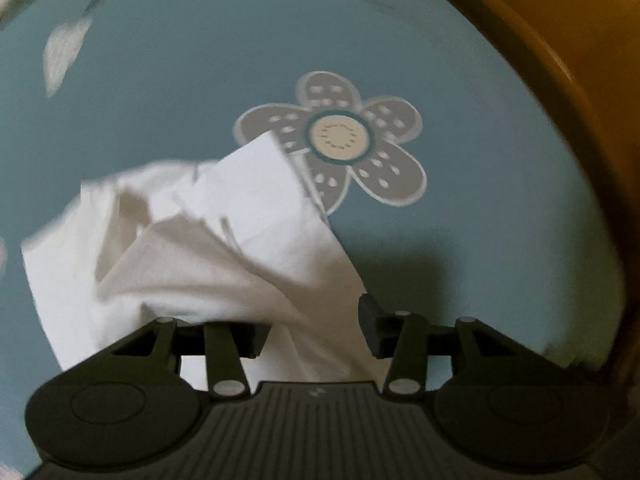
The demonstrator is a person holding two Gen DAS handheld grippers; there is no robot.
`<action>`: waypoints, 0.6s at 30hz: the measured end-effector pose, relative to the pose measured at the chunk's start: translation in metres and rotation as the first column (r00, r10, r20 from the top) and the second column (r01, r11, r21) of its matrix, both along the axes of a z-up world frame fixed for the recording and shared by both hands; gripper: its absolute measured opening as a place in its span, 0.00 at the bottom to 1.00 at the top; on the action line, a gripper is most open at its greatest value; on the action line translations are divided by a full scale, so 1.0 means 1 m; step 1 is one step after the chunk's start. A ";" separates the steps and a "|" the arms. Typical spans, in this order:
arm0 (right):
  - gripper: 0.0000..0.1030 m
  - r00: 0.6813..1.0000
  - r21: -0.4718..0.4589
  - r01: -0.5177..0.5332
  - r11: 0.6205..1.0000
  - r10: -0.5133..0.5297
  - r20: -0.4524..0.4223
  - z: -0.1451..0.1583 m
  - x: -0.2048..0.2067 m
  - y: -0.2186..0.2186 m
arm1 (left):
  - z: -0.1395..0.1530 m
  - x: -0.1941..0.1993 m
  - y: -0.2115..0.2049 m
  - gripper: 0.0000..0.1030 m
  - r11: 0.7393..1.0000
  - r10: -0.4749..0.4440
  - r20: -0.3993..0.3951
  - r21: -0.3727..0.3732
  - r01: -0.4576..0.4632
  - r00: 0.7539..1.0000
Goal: Fold clothes
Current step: 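Lay the folded edge down and open the left gripper, then pinch and straighten the folded T-shirt edge with the right gripper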
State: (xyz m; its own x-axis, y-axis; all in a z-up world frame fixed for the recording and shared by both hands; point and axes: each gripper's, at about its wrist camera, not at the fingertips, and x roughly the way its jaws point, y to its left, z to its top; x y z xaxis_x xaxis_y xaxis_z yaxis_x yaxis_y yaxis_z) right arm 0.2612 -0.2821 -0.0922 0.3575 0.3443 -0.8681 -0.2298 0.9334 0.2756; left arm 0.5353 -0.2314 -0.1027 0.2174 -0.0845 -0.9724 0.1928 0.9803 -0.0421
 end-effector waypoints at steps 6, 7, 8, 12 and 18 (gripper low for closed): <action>1.00 1.000 -0.006 -0.005 1.000 0.005 -0.003 -0.003 -0.002 0.003 | -0.010 -0.018 -0.042 0.49 0.934 -0.282 0.048 0.240 0.264 0.958; 1.00 1.000 -0.005 -0.005 1.000 0.005 -0.003 -0.003 -0.003 0.003 | -0.012 -0.023 -0.046 0.50 0.915 -0.326 0.058 0.271 0.299 0.944; 1.00 1.000 -0.004 -0.004 1.000 0.004 -0.003 -0.003 -0.003 0.004 | -0.013 -0.027 -0.051 0.54 0.891 -0.372 0.069 0.304 0.336 0.926; 1.00 1.000 -0.009 -0.009 1.000 0.009 0.000 -0.003 -0.003 0.007 | -0.008 -0.032 -0.057 0.55 0.850 -0.459 0.105 0.339 0.402 0.882; 1.00 1.000 -0.011 -0.010 1.000 0.010 0.007 -0.001 -0.005 0.010 | 0.007 -0.029 -0.013 0.57 0.942 -0.311 0.158 0.179 0.283 0.937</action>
